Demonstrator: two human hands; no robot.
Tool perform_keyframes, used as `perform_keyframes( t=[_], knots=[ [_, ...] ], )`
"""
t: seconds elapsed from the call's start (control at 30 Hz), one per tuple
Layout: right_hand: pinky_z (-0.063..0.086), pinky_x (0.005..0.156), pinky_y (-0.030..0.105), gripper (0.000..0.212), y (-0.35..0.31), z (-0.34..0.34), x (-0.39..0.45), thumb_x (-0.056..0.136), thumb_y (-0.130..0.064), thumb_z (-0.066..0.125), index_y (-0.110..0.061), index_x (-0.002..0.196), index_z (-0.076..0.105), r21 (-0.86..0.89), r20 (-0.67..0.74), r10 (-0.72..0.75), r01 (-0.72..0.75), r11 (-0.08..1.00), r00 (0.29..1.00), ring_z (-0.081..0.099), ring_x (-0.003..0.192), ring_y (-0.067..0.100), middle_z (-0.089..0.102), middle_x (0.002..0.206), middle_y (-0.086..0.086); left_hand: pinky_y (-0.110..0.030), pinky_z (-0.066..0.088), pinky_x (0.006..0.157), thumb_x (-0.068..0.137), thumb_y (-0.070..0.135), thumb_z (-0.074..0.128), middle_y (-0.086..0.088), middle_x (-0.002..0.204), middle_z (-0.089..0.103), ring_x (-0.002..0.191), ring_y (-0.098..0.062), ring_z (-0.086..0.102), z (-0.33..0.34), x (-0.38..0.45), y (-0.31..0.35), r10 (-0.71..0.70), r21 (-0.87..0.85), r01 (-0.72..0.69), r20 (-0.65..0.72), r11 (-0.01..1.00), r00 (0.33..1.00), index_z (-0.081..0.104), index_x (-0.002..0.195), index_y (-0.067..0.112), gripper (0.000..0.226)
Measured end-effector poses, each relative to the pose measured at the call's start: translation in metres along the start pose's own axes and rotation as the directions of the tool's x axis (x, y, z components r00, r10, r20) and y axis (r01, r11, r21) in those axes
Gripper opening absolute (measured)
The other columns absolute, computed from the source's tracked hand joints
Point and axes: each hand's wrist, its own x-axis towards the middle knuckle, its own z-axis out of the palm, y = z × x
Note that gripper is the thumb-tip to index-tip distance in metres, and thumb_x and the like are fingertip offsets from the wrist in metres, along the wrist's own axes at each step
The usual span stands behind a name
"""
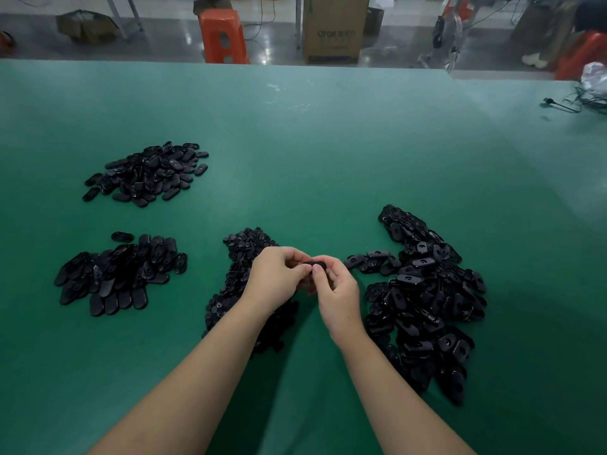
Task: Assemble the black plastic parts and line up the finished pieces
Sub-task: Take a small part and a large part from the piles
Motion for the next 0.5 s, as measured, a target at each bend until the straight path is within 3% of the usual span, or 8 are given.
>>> perform_keyframes(
  t=[0.17, 0.3, 0.5],
  knots=[
    [0.058, 0.083, 0.042, 0.013, 0.0013, 0.0000, 0.0001, 0.099, -0.020, 0.056, -0.028, 0.099, 0.066, -0.037, -0.017, -0.008, 0.007, 0.999, 1.000, 0.071, 0.087, 0.016, 0.076, 0.093, 0.001, -0.037, 0.062, 0.076, 0.086, 0.013, 0.073, 0.005, 0.075, 0.076, 0.073, -0.015, 0.074, 0.0053, -0.0014, -0.0004, -0.022, 0.073, 0.026, -0.052, 0.997, 0.998, 0.078, 0.090, 0.018, 0.008],
    [0.059, 0.088, 0.049, 0.012, 0.0029, 0.0005, 0.0009, 0.097, -0.024, 0.055, -0.029, 0.099, 0.066, -0.019, 0.000, 0.006, -0.006, 1.000, 1.000, 0.072, 0.093, 0.024, 0.076, 0.096, 0.003, -0.029, 0.059, 0.057, 0.087, 0.013, 0.073, 0.006, 0.067, 0.074, 0.061, -0.011, 0.072, 0.0042, -0.0027, 0.0015, -0.033, 0.089, 0.037, -0.049, 0.995, 0.998, 0.076, 0.083, 0.019, 0.008],
    [0.057, 0.079, 0.045, 0.011, 0.0042, 0.0003, 0.0013, 0.094, -0.030, 0.057, -0.038, 0.096, 0.065, -0.076, 0.000, -0.028, 0.028, 0.997, 1.000, 0.069, 0.087, 0.022, 0.074, 0.090, -0.002, -0.026, 0.054, 0.062, 0.083, 0.018, 0.074, 0.005, 0.069, 0.072, 0.064, -0.015, 0.069, 0.0047, -0.0028, 0.0047, -0.019, 0.199, 0.034, -0.079, 0.979, 0.997, 0.074, 0.079, 0.021, 0.005]
  ],
)
